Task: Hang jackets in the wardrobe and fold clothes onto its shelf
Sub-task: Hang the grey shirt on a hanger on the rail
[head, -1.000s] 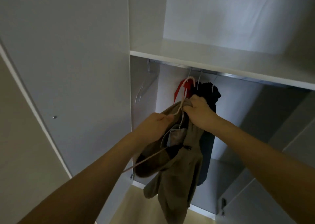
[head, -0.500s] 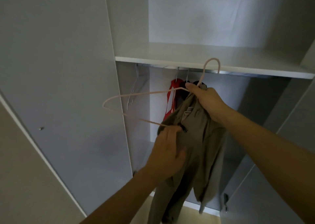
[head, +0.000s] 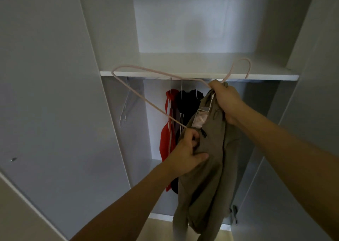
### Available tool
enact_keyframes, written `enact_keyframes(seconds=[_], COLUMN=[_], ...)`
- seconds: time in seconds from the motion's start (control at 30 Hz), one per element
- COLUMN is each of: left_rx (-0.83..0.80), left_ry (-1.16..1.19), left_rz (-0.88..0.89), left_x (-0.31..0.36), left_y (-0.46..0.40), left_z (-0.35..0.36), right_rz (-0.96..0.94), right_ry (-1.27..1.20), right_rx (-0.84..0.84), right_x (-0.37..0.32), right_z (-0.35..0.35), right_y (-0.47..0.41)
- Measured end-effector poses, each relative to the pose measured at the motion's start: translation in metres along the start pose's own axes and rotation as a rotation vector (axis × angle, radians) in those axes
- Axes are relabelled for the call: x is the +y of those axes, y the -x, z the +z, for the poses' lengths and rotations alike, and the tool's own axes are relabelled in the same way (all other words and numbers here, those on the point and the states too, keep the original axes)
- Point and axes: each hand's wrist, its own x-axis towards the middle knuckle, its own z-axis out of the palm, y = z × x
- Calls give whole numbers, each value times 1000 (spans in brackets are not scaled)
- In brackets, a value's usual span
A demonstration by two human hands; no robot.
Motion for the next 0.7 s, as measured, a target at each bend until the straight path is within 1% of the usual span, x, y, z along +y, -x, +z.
enact_keyframes(seconds=[0.1, 0.17, 0.23, 0.27, 0.3, 0.37, 0.43, 0.5, 0.6, 0.67, 0.7], left_rx=[-174, -308, -495, -549, -557, -454, -297, -150, 26, 131, 183], left_ry=[54, -9, -261, -442, -646, -1009, -1246, -1312, -1442, -1563, -1588], left_rz=[-14, 8, 3, -34, -75, -121, -119, -82, 36, 168, 284], left_x=[8, 12, 11, 7, 1, -9, -19, -23, -20, -10, -2], left_y=[0, 2, 5, 6, 7, 6, 2, -3, -5, -7, -9], left_z=[8, 5, -3, -10, -21, -49, -82, -110, -136, -144, -144], right_rz=[-12, -15, -1, 10, 17, -4, -70, -111, -147, -164, -173], right_ry=[-1, 34, 93, 141, 194, 318, 534, 769, 1040, 1189, 1213], right_rx=[19, 36, 69, 80, 81, 48, 19, 36, 64, 74, 81], right_x=[3, 8, 11, 13, 15, 25, 43, 60, 76, 81, 83], right_z=[-11, -19, -32, -39, -47, -63, -77, -86, -87, -81, -78], right_y=[1, 1, -1, -2, -3, -3, -3, -2, -4, -5, -5])
